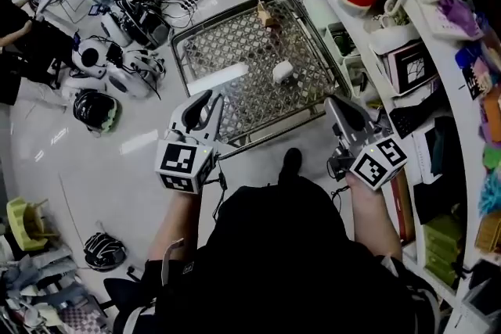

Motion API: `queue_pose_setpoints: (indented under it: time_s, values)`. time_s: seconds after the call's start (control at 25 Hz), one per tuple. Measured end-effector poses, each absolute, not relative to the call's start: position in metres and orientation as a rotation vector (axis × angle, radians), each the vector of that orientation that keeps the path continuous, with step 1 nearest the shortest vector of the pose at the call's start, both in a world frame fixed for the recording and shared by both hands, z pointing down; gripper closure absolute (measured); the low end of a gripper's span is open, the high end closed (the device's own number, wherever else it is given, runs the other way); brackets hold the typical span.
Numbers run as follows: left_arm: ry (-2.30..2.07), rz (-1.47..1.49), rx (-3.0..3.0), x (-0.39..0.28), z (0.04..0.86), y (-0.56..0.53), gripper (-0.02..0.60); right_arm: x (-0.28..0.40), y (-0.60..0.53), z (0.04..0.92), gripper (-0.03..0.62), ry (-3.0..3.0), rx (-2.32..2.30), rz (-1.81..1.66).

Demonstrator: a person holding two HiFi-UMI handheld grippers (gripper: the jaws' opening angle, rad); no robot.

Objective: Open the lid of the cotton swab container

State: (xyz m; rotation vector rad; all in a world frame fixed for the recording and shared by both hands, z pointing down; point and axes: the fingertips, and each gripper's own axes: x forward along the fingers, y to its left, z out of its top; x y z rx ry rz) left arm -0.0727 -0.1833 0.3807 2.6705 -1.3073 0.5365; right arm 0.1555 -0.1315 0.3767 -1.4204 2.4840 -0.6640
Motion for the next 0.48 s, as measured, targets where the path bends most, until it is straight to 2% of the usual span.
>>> queue_pose_setpoints:
  time_s: [0.24,0.48]
  values:
    - [-1.358,0.516,2.651,-0.047,0.381,-0.207,0.503,0.171,-0.166,0.374,0.585,2.541,-1.371,-0.653]
    - [-1.327,0.496,2.632,-0.054,0.390,-0.224,0.502,0.163,-0.190,0.375,0.585,2.556,-1.383,-0.668]
